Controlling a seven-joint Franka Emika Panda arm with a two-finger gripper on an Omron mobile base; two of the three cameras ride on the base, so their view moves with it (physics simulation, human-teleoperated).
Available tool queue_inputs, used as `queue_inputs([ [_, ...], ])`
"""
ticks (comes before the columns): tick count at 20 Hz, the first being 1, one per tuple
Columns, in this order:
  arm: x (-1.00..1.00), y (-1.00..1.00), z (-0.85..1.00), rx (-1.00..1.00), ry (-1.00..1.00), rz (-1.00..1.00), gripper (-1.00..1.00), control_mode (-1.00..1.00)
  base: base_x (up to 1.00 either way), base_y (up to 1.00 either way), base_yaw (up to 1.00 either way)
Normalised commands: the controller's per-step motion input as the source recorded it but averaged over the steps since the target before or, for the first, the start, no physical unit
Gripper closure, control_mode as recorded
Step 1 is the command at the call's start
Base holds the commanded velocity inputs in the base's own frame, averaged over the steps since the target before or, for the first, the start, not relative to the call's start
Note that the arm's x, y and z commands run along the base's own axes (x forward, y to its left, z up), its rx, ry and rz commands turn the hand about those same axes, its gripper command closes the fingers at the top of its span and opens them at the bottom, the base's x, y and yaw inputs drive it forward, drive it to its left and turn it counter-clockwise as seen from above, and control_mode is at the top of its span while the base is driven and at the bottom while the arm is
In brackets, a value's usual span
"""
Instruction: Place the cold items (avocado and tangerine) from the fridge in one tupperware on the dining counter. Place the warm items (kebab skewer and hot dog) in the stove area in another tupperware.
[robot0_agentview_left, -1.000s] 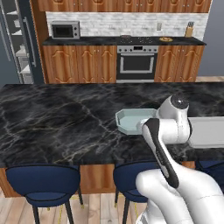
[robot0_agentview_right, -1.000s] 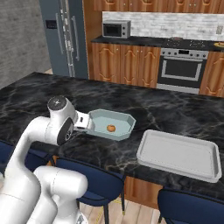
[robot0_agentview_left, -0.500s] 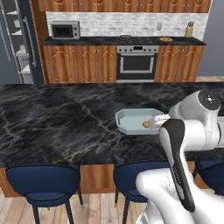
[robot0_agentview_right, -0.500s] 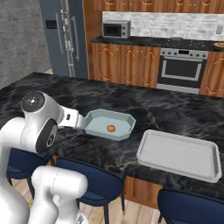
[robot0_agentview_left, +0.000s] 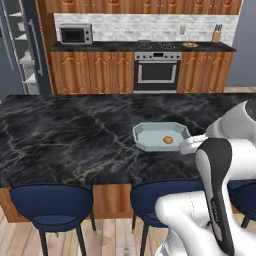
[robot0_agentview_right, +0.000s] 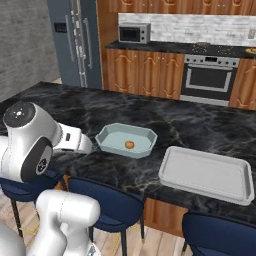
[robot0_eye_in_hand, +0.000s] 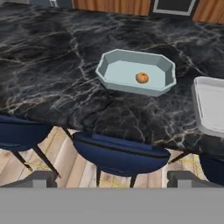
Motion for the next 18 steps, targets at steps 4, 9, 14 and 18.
queue_inputs([
  [4, 0.0, 0.0, 0.0, 0.0, 0.0, 0.0, -1.0, 1.0, -0.53, 0.93, 0.08],
  [9, 0.0, 0.0, 0.0, 0.0, 0.0, 0.0, -1.0, 1.0, -0.35, 1.0, 0.05],
  [14, 0.0, 0.0, 0.0, 0.0, 0.0, 0.0, -1.0, 1.0, -0.24, 1.0, 0.01],
  [18, 0.0, 0.0, 0.0, 0.0, 0.0, 0.0, -1.0, 1.0, -0.06, 1.0, 0.0],
])
